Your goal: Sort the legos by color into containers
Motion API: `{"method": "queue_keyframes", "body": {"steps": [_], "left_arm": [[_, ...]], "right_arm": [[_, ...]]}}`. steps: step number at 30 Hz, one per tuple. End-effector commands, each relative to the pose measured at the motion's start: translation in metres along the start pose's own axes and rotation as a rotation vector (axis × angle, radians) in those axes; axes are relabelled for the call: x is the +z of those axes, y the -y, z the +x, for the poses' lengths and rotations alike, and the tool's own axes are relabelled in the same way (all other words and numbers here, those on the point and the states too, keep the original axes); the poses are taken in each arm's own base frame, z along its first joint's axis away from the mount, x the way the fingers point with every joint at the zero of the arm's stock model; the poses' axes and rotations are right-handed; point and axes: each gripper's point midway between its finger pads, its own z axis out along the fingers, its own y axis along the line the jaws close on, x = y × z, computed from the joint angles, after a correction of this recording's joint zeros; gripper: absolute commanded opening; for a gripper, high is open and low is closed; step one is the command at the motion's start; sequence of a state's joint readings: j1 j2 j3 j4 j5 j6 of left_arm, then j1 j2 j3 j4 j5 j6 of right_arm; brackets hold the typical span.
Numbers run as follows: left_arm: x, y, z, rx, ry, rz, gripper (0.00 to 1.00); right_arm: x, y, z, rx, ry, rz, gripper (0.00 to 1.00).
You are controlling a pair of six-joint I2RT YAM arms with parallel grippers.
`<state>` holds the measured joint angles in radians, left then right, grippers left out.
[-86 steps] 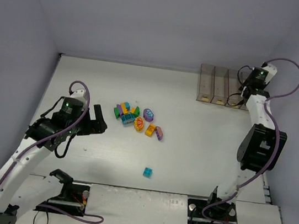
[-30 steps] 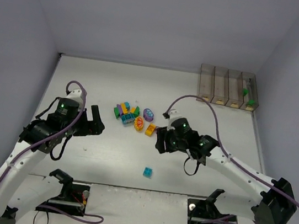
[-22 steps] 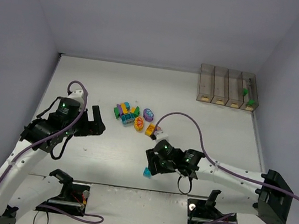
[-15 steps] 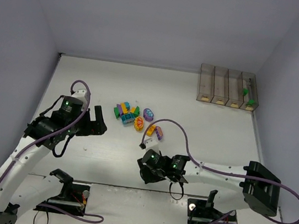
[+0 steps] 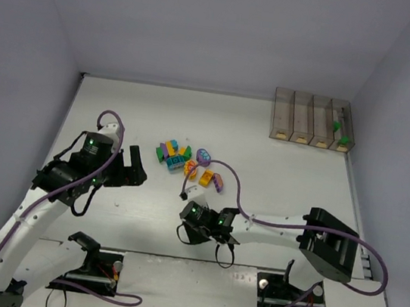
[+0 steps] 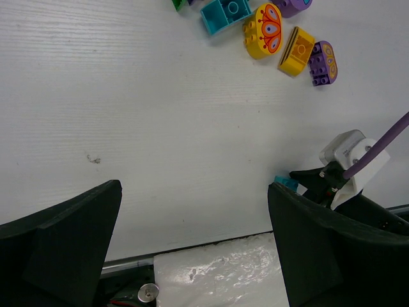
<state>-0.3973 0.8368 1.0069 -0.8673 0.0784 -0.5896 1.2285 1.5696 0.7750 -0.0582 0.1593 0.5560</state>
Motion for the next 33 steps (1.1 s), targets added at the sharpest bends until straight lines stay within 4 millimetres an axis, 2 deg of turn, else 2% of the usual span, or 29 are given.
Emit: {"method": "queue_keyframes", "body": {"steps": [1,2,3,5,6,8,10,11,12,13,14,15,16,17,18,19,20,21,22,23,24,25,26,27,28,29,31,33], "left_arm": [[-0.006,0.005,-0.012,0.015,0.043,0.022,0.90],[-0.005,0.005,-0.012,0.016,0.044,0.020,0.90],[-0.004,0.005,-0.012,0.015,0.043,0.019,0.90],[-0.004,0.004,-0.012,0.018,0.045,0.017,0.90],[-0.003,0.004,-0.012,0.019,0.045,0.015,0.90],[-0.001,0.004,-0.013,0.021,0.045,0.012,0.90],[0.001,0.004,-0.014,0.019,0.043,0.009,0.90],[0.002,0.004,-0.014,0.019,0.043,0.007,0.90],[0.002,0.004,-0.014,0.019,0.043,0.006,0.90],[0.004,0.004,-0.014,0.018,0.042,0.005,0.90],[0.004,0.004,-0.015,0.014,0.044,0.005,0.90],[0.005,0.004,-0.015,0.009,0.044,0.007,0.90],[0.006,0.004,-0.014,0.006,0.045,0.009,0.90],[0.007,0.006,-0.014,0.003,0.044,0.015,0.90],[0.007,0.006,-0.014,-0.003,0.045,0.016,0.90],[0.009,0.007,-0.013,-0.005,0.042,0.020,0.90],[0.009,0.006,-0.013,-0.010,0.041,0.017,0.90],[0.010,0.005,-0.013,-0.012,0.043,0.012,0.90],[0.012,0.005,-0.013,-0.014,0.044,0.011,0.90],[0.013,0.004,-0.014,-0.016,0.049,0.003,0.90],[0.013,0.003,-0.015,-0.017,0.051,-0.001,0.90],[0.015,0.003,-0.017,-0.022,0.055,-0.007,0.90],[0.015,0.002,-0.018,-0.024,0.060,-0.013,0.90],[0.015,0.003,-0.018,-0.023,0.060,-0.012,0.90],[0.016,0.002,-0.020,-0.024,0.066,-0.020,0.90],[0.016,0.001,-0.021,-0.024,0.071,-0.023,0.90],[0.017,0.001,-0.026,-0.024,0.089,-0.029,0.90],[0.017,0.002,-0.029,-0.025,0.098,-0.027,0.90]], "right_arm": [[0.004,0.004,0.011,-0.003,-0.041,0.018,0.26],[0.003,0.004,0.010,0.005,-0.038,0.014,0.21],[0.002,0.004,0.009,0.007,-0.035,0.013,0.10],[-0.001,0.006,0.000,0.018,-0.013,0.012,0.00],[-0.002,0.012,-0.008,0.039,-0.001,0.020,0.00],[-0.011,0.019,-0.036,0.075,0.056,0.030,0.00],[-0.019,0.047,-0.066,0.134,0.112,0.087,0.00],[-0.032,0.060,-0.095,0.171,0.188,0.114,0.00],[-0.039,0.077,-0.109,0.179,0.221,0.145,0.00],[-0.045,0.114,-0.128,0.249,0.259,0.207,0.00],[-0.061,0.134,-0.152,0.287,0.321,0.236,0.00],[-0.070,0.159,-0.164,0.292,0.349,0.283,0.00],[-0.080,0.204,-0.175,0.363,0.378,0.363,0.00],[-0.097,0.227,-0.194,0.396,0.429,0.407,0.00],[-0.106,0.253,-0.201,0.424,0.450,0.459,0.00],[-0.112,0.300,-0.198,0.491,0.441,0.546,0.00],[-0.127,0.323,-0.211,0.533,0.481,0.577,0.00],[-0.132,0.344,-0.215,0.563,0.498,0.605,0.00],[-0.124,0.364,-0.213,0.579,0.474,0.634,0.00],[-0.133,0.396,-0.208,0.625,0.481,0.686,0.00],[-0.144,0.414,-0.222,0.641,0.525,0.711,0.00],[-0.135,0.468,-0.217,0.683,0.494,0.759,0.00],[-0.127,0.484,-0.226,0.680,0.496,0.756,0.00],[-0.129,0.488,-0.223,0.687,0.495,0.764,0.00],[-0.140,0.507,-0.230,0.699,0.526,0.788,0.00],[-0.122,0.519,-0.225,0.699,0.492,0.774,0.00],[-0.123,0.545,-0.219,0.702,0.480,0.813,0.00],[-0.114,0.566,-0.221,0.692,0.470,0.816,0.01]]}}
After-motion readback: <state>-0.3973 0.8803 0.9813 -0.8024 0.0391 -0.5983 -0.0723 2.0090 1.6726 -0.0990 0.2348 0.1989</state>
